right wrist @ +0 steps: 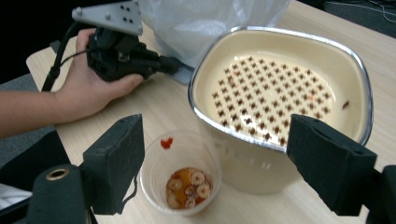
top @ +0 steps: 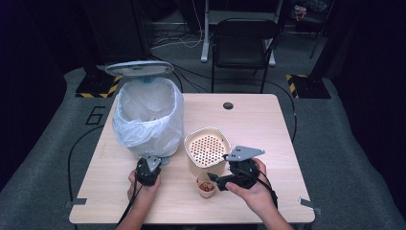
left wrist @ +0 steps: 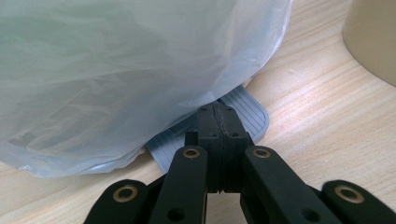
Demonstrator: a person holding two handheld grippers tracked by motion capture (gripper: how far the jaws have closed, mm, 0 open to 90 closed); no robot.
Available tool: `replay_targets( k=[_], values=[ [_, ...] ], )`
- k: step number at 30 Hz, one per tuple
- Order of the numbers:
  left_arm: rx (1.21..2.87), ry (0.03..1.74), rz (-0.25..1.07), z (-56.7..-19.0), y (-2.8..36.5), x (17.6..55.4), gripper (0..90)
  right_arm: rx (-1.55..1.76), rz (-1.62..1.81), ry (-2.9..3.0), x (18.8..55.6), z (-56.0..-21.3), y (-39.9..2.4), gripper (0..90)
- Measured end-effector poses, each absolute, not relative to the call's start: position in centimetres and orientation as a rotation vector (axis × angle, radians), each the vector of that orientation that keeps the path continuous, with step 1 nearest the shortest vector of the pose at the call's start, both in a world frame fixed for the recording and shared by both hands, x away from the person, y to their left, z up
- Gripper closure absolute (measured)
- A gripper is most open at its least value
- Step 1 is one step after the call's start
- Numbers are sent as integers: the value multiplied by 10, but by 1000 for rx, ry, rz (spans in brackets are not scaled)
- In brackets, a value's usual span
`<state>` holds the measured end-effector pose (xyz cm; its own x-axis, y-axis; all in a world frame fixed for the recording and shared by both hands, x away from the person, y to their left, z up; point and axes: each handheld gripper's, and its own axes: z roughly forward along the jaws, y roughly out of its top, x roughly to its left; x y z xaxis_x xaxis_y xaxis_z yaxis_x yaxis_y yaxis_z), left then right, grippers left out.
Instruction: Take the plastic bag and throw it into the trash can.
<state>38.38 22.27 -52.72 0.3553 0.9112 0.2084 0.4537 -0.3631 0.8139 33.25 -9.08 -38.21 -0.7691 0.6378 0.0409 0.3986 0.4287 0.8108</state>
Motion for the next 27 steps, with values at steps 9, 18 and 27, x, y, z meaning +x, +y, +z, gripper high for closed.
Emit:
replay_targets(
  k=[9, 18, 27],
  values=[
    [1974, 1183, 876, -527, 223, 383, 897, 946, 1258, 2441, 326, -417, -95, 152],
    [1968, 1187, 879, -527, 223, 383, 897, 976, 1261, 2458, 324, -445, -87, 145],
    [1968, 1186, 879, -527, 223, 383, 897, 941, 1229, 2508, 327, -459, -73, 149]
  ],
)
